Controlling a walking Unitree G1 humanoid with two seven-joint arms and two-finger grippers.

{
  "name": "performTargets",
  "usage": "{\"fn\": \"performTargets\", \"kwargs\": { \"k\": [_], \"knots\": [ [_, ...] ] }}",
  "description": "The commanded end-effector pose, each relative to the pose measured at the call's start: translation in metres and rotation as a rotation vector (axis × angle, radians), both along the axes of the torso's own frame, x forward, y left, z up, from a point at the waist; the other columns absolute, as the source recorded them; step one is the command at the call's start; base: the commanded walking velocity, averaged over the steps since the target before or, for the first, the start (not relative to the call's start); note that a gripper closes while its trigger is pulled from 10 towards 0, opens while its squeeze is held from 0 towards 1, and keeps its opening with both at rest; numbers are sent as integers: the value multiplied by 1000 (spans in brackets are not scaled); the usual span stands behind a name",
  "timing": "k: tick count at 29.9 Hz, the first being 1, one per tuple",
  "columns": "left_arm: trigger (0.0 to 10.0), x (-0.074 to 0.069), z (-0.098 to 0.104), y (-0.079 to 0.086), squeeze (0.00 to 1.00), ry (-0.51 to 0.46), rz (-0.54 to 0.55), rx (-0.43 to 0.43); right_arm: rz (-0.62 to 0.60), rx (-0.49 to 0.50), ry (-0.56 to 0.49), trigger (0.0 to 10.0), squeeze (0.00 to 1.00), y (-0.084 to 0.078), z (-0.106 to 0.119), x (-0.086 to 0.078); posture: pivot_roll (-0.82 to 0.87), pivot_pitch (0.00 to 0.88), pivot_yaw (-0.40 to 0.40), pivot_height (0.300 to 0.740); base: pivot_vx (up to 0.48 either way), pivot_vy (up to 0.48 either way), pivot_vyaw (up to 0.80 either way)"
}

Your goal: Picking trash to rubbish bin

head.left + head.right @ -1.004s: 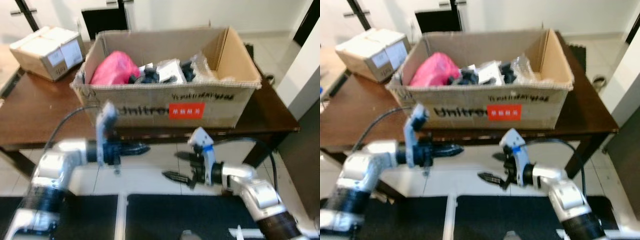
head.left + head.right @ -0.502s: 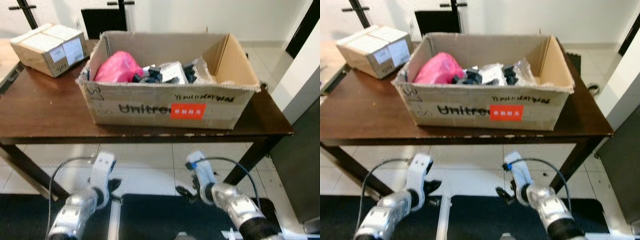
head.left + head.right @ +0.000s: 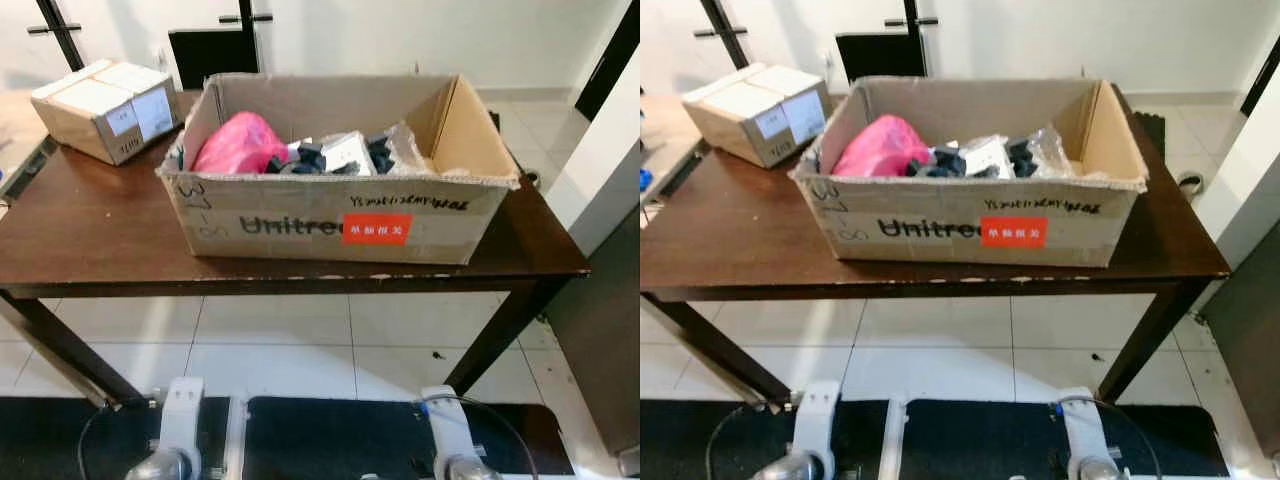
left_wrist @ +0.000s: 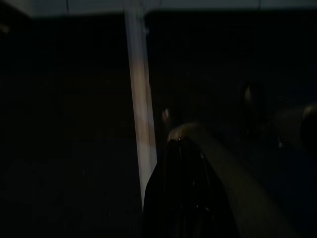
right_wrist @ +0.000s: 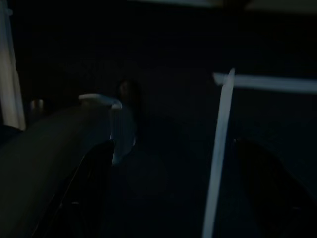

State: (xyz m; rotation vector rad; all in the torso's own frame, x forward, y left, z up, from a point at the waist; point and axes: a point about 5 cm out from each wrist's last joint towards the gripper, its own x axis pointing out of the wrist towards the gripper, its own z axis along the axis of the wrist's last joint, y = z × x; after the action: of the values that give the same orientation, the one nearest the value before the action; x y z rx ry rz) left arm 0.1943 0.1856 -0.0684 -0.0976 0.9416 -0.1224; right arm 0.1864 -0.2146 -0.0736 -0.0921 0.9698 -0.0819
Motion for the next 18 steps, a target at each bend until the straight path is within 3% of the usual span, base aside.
{"fn": "performTargets", "kwargs": {
  "k": [1, 4, 7, 15, 18],
  "knots": [
    [10000, -5, -4, -1, 0, 5, 28, 1, -1, 33, 4, 10000, 0, 7, -3, -4, -93, 80, 84, 740, 0, 0, 0],
    [10000, -3, -5, -3, 0, -9, 86, -6, 7, 52, 6, 10000, 0, 12, -7, -7, -101, 69, 90, 740, 0, 0, 0],
    [10000, 1, -5, -5, 0, -17, 83, 25, -61, 40, -16, 10000, 0, 10, -6, -5, -102, 62, 86, 740, 0, 0, 0],
    [10000, 11, 1, -5, 0, -101, 67, 29, 24, 10, -10, 10000, 0, 12, -6, -2, -77, 56, 60, 740, 0, 0, 0],
    [10000, 9, -1, -7, 0, -91, 73, 13, 41, 7, -11, 10000, 0, 12, -6, -2, -59, 60, 49, 740, 0, 0, 0]
  ]
}}
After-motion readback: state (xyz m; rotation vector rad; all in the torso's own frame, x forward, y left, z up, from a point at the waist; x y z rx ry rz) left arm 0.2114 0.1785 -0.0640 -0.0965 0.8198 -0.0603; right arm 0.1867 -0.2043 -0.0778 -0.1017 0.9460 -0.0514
